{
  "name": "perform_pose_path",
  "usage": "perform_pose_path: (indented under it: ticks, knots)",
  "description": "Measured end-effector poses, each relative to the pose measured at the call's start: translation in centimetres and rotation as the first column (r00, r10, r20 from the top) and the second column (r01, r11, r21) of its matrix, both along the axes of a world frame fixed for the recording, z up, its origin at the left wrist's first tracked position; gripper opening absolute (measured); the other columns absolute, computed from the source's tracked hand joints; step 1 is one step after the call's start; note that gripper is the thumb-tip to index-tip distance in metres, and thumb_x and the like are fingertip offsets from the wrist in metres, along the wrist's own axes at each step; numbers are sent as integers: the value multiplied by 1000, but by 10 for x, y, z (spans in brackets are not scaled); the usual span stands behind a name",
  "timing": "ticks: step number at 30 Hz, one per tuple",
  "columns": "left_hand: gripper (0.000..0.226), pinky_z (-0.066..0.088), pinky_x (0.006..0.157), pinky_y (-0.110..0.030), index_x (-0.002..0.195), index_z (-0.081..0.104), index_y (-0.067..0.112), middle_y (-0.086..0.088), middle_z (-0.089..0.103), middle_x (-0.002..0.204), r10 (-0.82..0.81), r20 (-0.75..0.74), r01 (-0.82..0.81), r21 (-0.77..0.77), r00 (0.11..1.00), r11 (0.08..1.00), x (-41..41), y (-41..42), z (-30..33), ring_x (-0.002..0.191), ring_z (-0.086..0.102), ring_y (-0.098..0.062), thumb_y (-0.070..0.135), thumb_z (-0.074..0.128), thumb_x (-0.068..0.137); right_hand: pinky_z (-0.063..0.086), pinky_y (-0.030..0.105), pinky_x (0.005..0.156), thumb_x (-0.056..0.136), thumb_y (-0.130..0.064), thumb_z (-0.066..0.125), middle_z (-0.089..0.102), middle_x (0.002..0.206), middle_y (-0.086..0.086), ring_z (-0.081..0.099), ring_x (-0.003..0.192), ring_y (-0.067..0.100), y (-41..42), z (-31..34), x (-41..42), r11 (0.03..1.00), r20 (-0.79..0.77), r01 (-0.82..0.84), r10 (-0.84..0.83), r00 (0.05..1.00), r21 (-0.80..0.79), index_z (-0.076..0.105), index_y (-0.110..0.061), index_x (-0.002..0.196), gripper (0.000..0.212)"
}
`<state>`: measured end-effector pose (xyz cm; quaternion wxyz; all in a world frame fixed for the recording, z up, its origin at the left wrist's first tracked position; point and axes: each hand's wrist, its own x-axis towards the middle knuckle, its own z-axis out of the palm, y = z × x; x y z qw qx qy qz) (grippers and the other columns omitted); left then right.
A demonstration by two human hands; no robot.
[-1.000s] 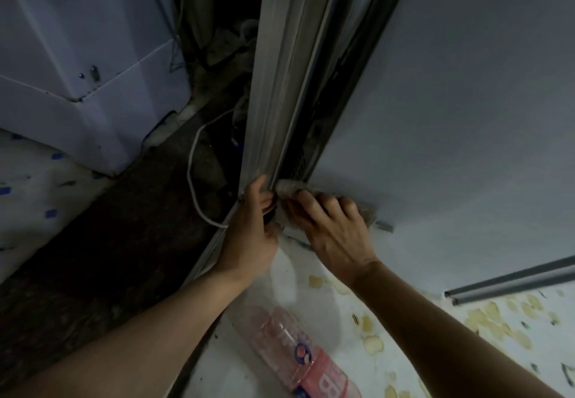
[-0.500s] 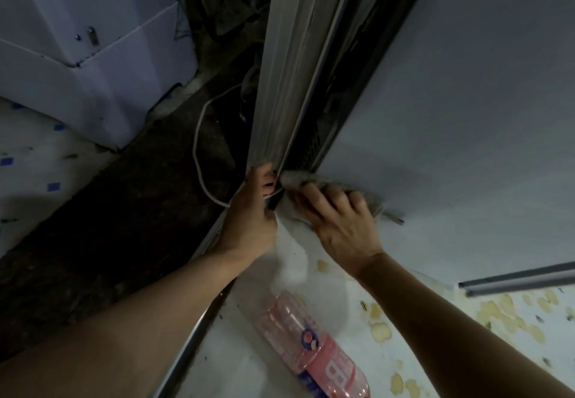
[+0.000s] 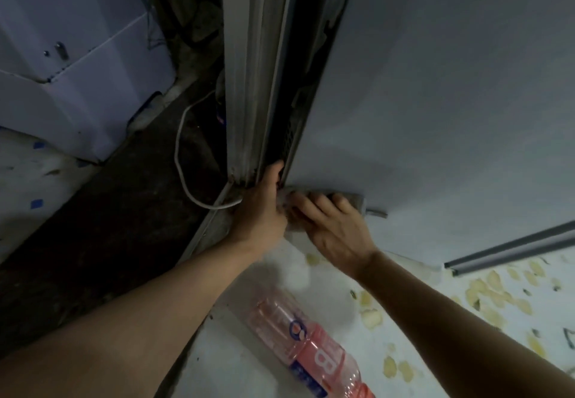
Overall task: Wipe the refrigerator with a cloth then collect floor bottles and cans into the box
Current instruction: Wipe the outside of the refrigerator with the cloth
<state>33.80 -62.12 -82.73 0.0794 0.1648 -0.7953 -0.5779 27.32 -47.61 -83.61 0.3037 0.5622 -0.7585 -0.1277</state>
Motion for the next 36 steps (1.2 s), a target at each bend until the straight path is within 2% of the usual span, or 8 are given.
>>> perform_pose_path:
  ticks: [5,12,22,24,27,29,33,36]
  knots:
    - [78,39,105,-46,146,24,18,-10,44,142,18,29,-15,-93,999,996,-1,2,-6,131,43,-27,-15,42,78,32,34,79,97,-11,34,45,133,1,43,105,23,40,12,-14,987,-40,44,-50,998,-152,54,-18,131,40]
    - [82,36,107,-46,149,13,23,-5,33,151,10,20,-5,-193,1000,981,3,10,-5,136,37,-24,-12,39,79,45,29,95,55,-30,85,58,132,-11,54,117,17,61,-40,-9,945,81,45,-75,994,324,64,-34,120,69]
    - [88,38,107,-35,150,-1,26,-2,28,153,122,78,-102,-217,990,971,9,40,-3,136,37,-15,-6,46,83,32,36,84,98,-9,35,40,137,2,42,111,24,103,23,-22,984,-67,93,-104,992,-154,52,-18,134,40]
    - [87,39,106,-41,150,-5,24,-4,24,155,127,96,-102,-229,987,968,9,45,-4,138,34,-17,-6,44,84,32,36,86,94,-11,39,43,137,-1,42,114,24,103,12,-22,992,-45,98,-102,994,-77,57,-22,130,42]
    - [88,39,106,-42,150,-6,22,-7,26,154,122,111,-96,-221,986,971,10,48,-1,138,34,-19,-7,44,84,40,32,101,71,-27,70,51,138,-12,47,126,17,111,-17,-12,932,-35,109,-103,994,345,57,-35,129,59]
    - [87,36,108,-41,150,-4,19,-8,22,155,117,98,-91,-233,988,968,13,51,3,138,32,-20,-8,45,83,40,29,105,60,-30,81,50,139,-15,49,127,12,115,-23,-5,874,25,143,-174,984,464,54,-39,129,75]
    - [81,35,108,-38,149,10,12,-11,18,153,104,58,-74,-380,993,922,31,77,8,135,35,-26,-7,49,80,40,35,102,69,-19,64,53,136,-7,50,121,20,128,-1,-8,946,-30,148,-146,989,290,63,-30,123,54]
    - [79,40,100,-35,146,22,12,-11,25,148,-51,6,43,-635,999,771,32,96,13,125,44,-28,-6,56,76,32,39,94,88,-9,38,40,139,4,40,117,26,153,22,-16,982,-41,188,-188,981,-10,50,-20,135,49]
